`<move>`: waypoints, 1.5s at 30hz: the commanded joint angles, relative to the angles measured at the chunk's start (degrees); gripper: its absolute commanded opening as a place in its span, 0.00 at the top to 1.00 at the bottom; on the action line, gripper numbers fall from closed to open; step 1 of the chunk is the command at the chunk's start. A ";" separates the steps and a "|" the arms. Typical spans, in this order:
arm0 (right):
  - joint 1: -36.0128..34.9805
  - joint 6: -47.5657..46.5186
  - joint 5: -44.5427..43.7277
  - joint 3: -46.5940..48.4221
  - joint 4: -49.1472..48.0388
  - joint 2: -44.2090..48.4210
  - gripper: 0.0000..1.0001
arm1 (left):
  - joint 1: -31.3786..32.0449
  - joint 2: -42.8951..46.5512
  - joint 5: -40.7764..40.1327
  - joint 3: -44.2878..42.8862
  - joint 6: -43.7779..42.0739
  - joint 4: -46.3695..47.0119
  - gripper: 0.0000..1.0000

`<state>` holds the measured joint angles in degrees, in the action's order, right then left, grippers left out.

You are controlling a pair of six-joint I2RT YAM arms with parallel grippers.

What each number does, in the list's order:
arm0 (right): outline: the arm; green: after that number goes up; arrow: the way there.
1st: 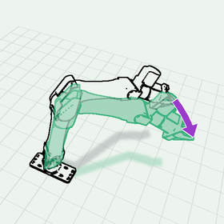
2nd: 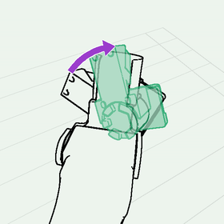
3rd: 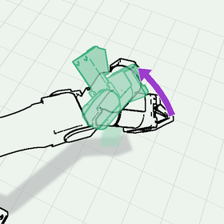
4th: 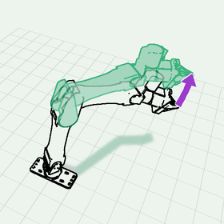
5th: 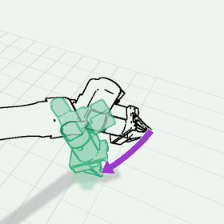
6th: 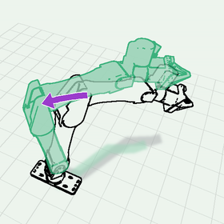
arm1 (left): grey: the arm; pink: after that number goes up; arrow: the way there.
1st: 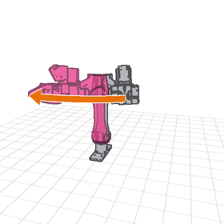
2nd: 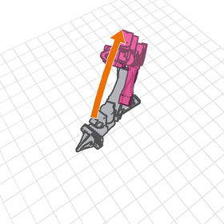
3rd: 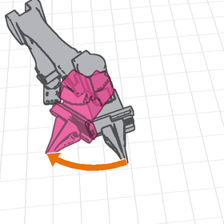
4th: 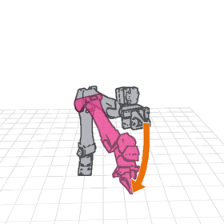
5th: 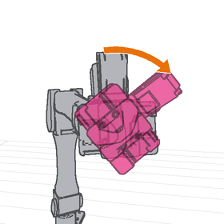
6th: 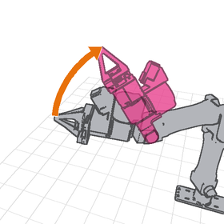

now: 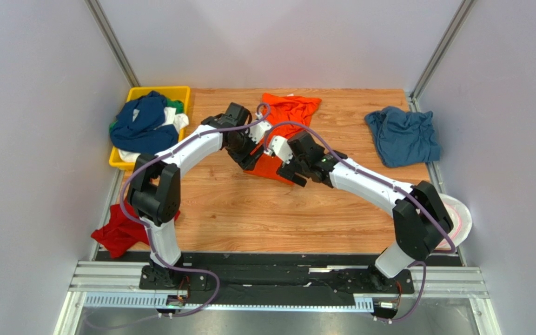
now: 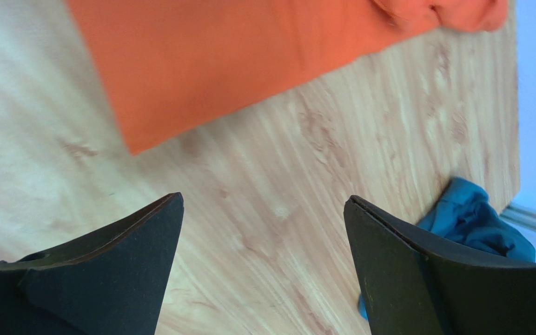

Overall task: Fold and stack the t-shirts
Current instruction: Grab one side of the 2/3 rectangular tshirt with both arms

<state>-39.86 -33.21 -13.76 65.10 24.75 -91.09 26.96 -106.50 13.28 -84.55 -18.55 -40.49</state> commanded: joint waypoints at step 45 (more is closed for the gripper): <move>-4.53 -1.50 2.33 4.77 -3.22 -14.90 0.25 | -0.86 -10.57 1.75 -3.51 -3.43 2.35 0.36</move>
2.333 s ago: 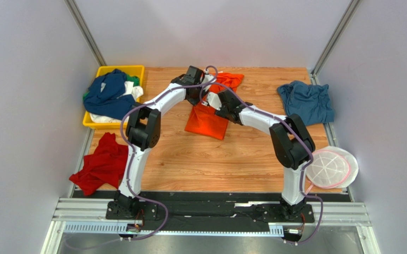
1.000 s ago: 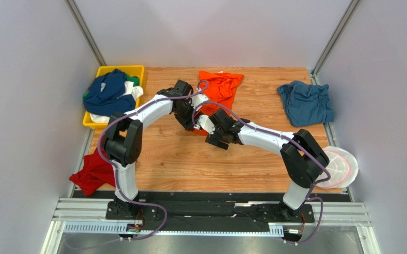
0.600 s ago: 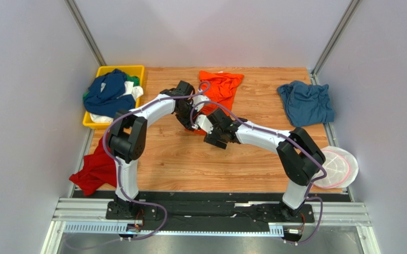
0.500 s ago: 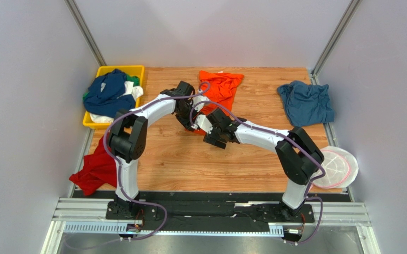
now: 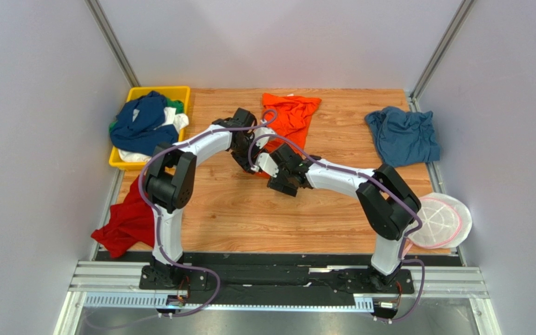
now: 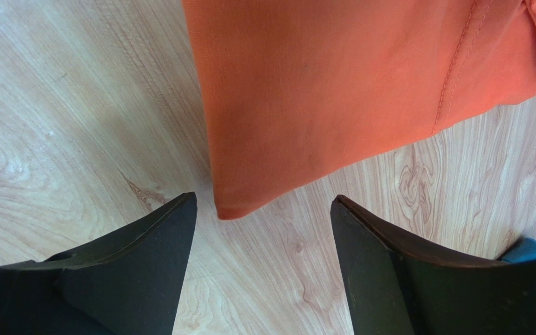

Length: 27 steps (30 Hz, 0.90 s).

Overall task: Fold and stack the t-shirts
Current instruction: Grab one side of the 2/3 rectangular tshirt with both arms

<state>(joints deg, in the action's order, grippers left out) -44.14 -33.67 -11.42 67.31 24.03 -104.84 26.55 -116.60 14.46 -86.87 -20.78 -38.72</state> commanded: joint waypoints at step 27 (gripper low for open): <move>1.60 -2.37 0.69 2.92 -1.01 -3.71 0.89 | -0.53 -1.27 2.94 -0.85 -2.25 -3.03 0.98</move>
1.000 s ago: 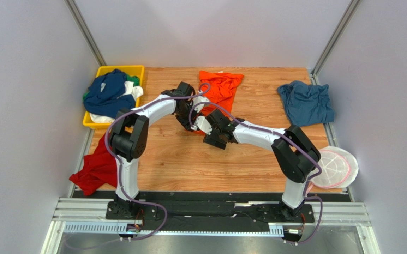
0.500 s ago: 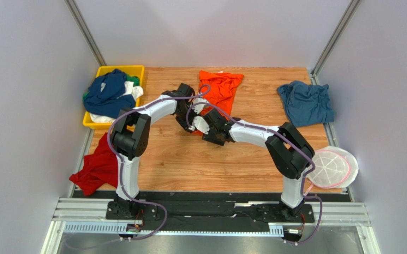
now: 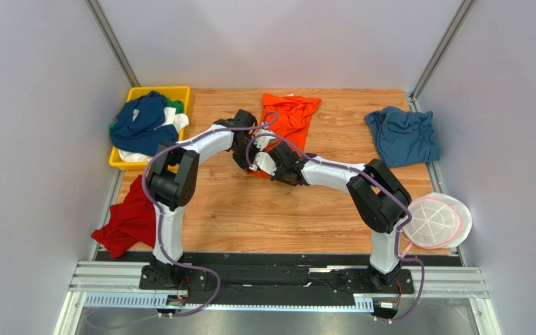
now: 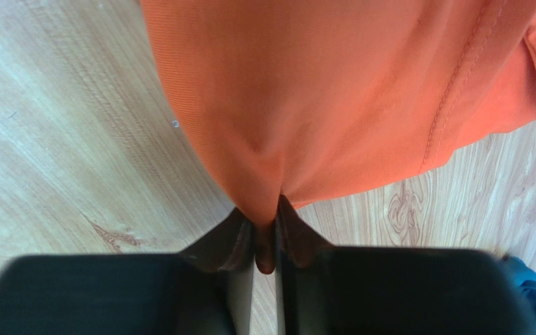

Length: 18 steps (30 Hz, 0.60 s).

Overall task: Fold and stack the t-shirts
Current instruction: Grab one side of the 2/3 rectangular tshirt with both arms

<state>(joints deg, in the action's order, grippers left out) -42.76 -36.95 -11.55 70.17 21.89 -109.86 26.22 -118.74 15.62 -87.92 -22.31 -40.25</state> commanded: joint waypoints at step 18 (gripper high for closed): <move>-9.52 5.04 3.47 -10.14 9.30 14.50 1.00 | -0.20 16.33 3.72 18.46 0.42 -1.32 1.00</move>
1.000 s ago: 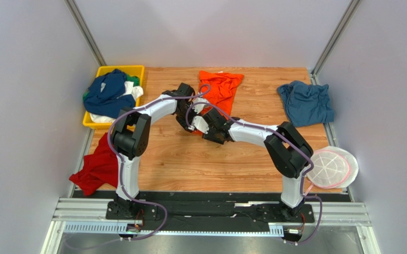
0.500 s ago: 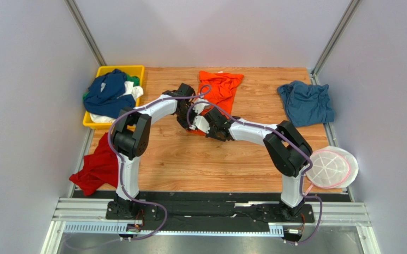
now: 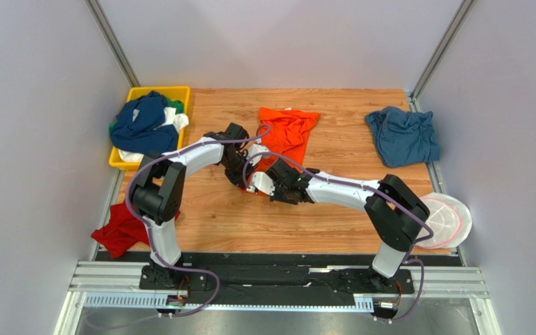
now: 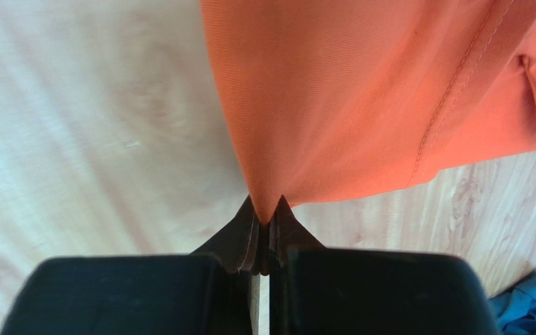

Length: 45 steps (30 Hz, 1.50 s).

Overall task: Fold and stack the t-shirts
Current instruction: Grab one side of the 2/3 rectangular tshirt with both arms, then fold the long partially folded tshirt into a neat square

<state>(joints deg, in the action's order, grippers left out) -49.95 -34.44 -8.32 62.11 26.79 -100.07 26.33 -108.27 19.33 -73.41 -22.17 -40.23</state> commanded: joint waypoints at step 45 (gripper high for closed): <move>6.26 -7.13 -6.89 11.01 7.23 11.83 1.00 | -0.31 -5.53 0.97 -32.66 -1.82 -11.88 1.00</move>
<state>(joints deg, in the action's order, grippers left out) -46.39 -38.50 -16.25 69.47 33.95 -86.70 26.70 -110.48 22.13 -98.98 -22.35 -49.43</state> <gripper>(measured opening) 0.029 0.011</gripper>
